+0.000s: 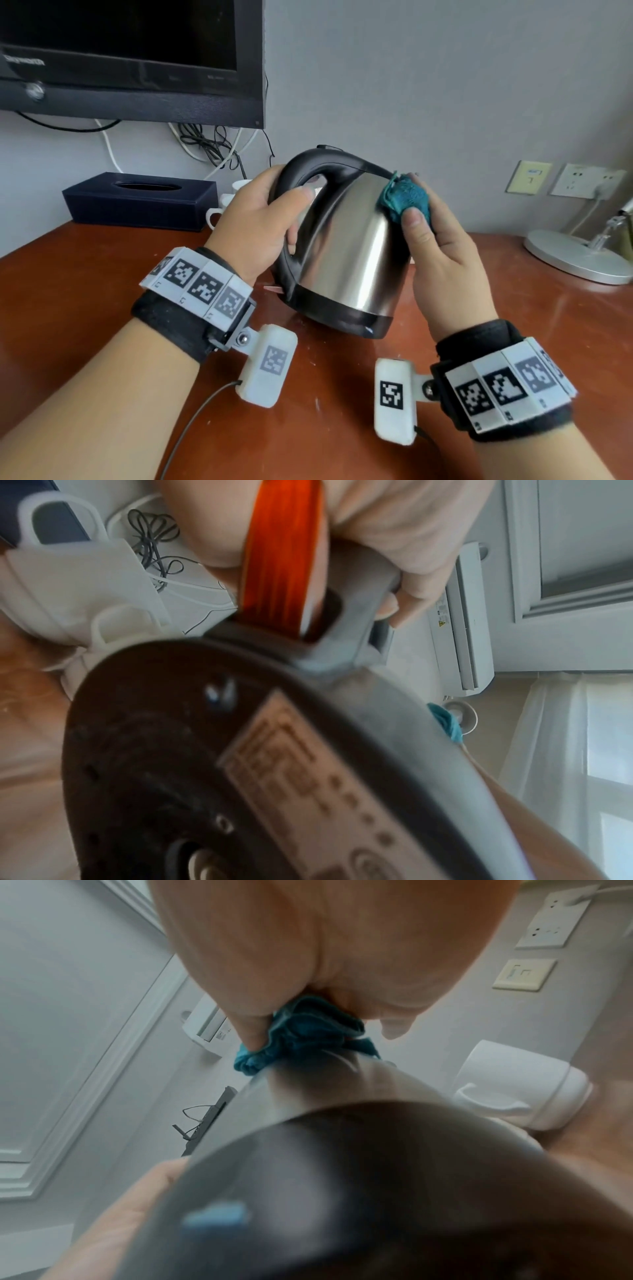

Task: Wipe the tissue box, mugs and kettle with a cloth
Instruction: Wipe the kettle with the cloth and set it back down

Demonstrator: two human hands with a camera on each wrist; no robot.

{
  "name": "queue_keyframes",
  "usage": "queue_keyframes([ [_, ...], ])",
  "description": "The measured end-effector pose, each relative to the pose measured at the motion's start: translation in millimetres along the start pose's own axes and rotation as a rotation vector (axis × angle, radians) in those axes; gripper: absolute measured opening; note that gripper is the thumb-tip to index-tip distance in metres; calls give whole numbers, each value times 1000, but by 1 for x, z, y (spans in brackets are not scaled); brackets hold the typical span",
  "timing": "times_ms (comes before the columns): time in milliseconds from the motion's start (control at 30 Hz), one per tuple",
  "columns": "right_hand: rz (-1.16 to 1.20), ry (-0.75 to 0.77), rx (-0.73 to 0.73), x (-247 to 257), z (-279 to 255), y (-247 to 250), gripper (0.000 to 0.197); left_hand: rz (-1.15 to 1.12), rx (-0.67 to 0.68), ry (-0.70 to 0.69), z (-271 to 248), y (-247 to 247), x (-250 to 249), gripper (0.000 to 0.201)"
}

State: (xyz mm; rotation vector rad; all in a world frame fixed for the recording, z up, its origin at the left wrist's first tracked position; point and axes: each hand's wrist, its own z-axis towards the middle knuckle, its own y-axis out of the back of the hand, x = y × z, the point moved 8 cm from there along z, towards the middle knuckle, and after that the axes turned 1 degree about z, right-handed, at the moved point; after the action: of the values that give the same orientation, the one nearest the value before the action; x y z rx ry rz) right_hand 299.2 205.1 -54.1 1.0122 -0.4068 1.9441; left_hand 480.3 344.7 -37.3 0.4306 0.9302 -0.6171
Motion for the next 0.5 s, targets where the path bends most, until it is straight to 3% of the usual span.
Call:
queue_keyframes([
  [100,25,-59,35,-8,-2,-6,45,-3,-82,19,0,3,4,28],
  [300,93,-206,89,-17,-7,-13,33,74,-263,30,-3,9,10,23],
  [500,33,-349,11,-33,-10,-5,26,116,-373,36,-4,15,11,28],
])
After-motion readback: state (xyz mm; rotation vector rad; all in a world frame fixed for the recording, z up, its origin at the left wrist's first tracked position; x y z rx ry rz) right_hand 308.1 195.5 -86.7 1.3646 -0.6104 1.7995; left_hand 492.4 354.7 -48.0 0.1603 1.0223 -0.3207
